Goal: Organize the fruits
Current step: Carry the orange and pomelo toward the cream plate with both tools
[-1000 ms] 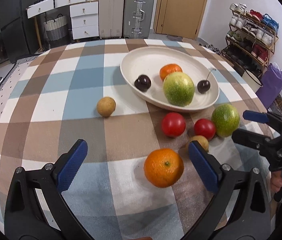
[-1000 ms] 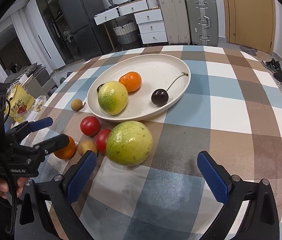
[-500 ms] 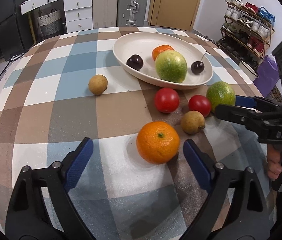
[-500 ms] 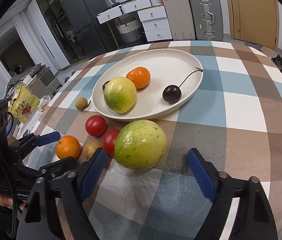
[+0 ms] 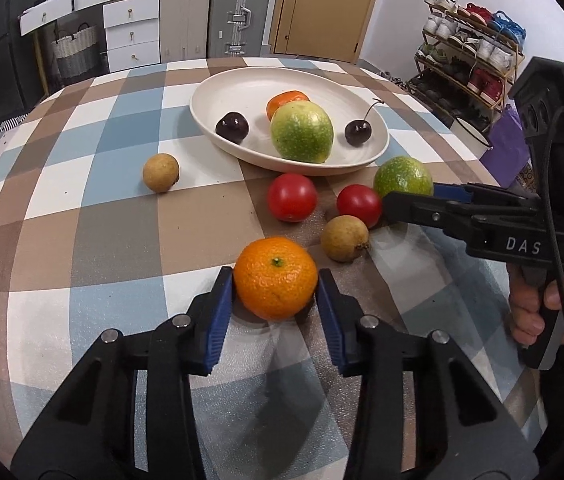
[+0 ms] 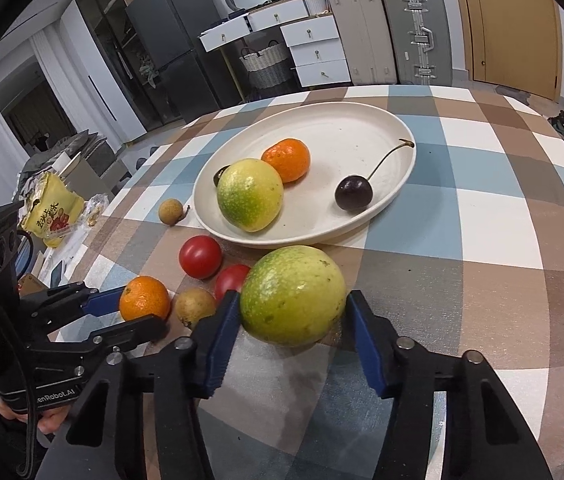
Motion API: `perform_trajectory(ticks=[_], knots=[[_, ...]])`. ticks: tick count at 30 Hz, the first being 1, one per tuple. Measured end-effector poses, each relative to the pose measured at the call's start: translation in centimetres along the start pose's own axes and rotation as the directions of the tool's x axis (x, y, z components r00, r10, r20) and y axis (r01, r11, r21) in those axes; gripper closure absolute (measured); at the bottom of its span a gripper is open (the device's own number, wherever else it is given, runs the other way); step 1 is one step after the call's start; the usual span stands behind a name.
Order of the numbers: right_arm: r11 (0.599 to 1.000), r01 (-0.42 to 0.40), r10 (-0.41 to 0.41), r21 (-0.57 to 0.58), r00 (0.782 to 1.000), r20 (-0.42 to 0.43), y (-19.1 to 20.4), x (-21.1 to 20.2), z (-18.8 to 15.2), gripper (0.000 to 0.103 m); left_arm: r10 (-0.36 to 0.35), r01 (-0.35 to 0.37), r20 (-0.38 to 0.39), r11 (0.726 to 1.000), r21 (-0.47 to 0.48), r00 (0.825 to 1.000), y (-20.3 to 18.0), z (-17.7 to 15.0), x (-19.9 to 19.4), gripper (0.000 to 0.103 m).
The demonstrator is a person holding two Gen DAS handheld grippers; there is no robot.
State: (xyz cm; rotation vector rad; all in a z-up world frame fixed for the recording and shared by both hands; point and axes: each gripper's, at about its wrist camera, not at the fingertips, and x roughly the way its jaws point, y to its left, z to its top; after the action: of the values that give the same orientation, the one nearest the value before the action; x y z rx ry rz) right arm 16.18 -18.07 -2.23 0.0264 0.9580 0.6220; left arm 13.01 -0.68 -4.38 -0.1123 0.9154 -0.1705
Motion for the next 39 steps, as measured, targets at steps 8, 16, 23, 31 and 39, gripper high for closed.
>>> perform_trajectory(ticks=[8, 16, 23, 31, 39], knots=[[0.999, 0.028, -0.028, -0.034, 0.999, 0.019, 0.5, -0.3, -0.2, 0.051, 0.01, -0.009, 0.022, 0.999, -0.038, 1.0, 0.9, 0.4, -0.6, 0.065], [0.999, 0.024, -0.023, -0.022, 0.997, 0.067, 0.5, -1.5, -0.1, 0.051, 0.014, -0.011, 0.069, 0.999, -0.051, 0.998, 1.3, 1.5, -1.6, 0.065], [0.999, 0.028, -0.025, -0.034, 0.995, 0.097, 0.9, -2.4, -0.2, 0.051, 0.013, -0.006, 0.091, 0.998, -0.067, 0.996, 1.5, 2.0, -2.3, 0.065], [1.0, 0.012, -0.011, -0.006, 0.989, 0.15, 1.2, -4.0, -0.1, 0.051, 0.006, 0.002, 0.122, 0.998, -0.069, 0.992, 1.5, 2.7, -3.3, 0.065], [1.0, -0.003, 0.0, 0.014, 0.976, 0.218, 1.6, -6.3, 0.9, 0.051, 0.011, -0.004, 0.167, 0.999, -0.04, 0.986, 1.4, 4.5, -4.9, 0.065]])
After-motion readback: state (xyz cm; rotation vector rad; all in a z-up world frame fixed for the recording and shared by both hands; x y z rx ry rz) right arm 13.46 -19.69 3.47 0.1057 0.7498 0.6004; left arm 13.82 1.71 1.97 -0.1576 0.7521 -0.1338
